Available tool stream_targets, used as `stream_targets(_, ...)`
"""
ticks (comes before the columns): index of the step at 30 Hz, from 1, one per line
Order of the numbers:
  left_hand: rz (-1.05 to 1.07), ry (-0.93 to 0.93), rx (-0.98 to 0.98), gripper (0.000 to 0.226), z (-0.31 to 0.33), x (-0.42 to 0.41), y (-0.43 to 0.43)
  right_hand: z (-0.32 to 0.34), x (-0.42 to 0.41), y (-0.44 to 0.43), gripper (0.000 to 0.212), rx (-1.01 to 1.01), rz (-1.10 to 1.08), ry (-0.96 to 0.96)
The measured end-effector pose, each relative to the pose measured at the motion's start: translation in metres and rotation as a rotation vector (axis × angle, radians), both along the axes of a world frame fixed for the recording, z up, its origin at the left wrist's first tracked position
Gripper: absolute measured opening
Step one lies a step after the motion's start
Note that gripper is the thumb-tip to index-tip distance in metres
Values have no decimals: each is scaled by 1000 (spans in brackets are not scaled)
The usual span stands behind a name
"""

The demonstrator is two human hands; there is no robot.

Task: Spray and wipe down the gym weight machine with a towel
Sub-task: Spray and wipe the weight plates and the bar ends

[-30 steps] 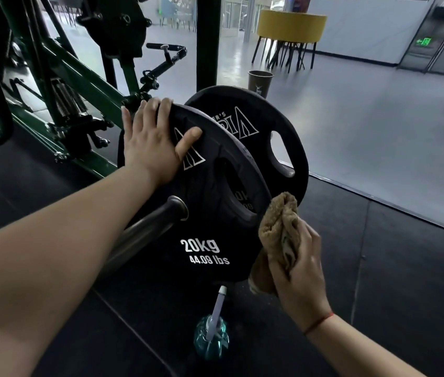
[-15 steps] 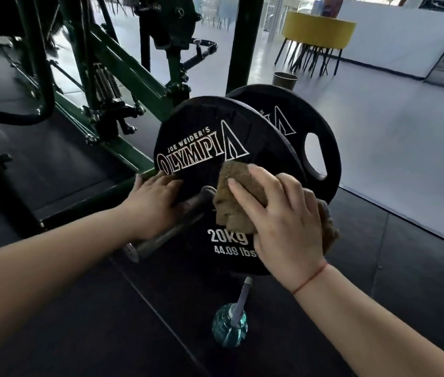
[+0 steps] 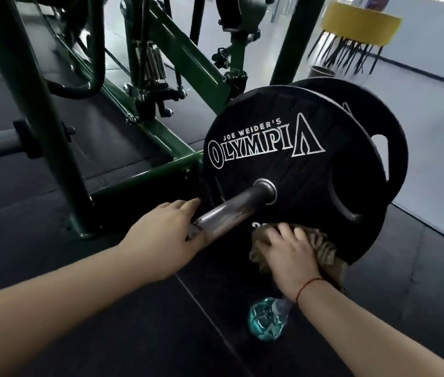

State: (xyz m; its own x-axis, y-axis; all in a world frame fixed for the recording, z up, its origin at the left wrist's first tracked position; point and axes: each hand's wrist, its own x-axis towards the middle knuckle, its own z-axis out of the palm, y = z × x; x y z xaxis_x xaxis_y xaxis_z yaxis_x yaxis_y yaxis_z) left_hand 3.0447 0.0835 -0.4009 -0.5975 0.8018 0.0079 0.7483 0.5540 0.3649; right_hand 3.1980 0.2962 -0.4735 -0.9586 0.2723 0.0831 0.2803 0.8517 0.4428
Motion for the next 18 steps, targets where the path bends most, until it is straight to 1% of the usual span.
stream_targets(2,-9,-35,58,79,-11,2,-11,15,0,1,36,12,68,201)
stream_targets(3,-15,-66,84,77,-16,4,-16,25,-1,4,39,20,93,267)
stream_targets(5,-14,-101,127,68,-21,5,-18,36,-1,14,40,37,111,306)
stream_targets(8,7,-66,150,55,-18,2,-14,21,-1,21,31,122,128,195)
stream_targets(10,17,-58,146,52,-15,2,-11,13,-2,20,31,121,95,79)
stream_targets(13,32,-79,133,60,-14,11,-13,19,-4,20,27,104,93,-13)
stream_targets(15,44,-56,128,69,-16,23,-14,22,-1,22,21,122,148,-94)
stream_targets(17,8,33,177,75,-20,33,-13,24,3,21,13,120,170,-184)
stream_targets(18,-48,100,205,77,-22,37,-12,24,4,21,13,119,165,-214)
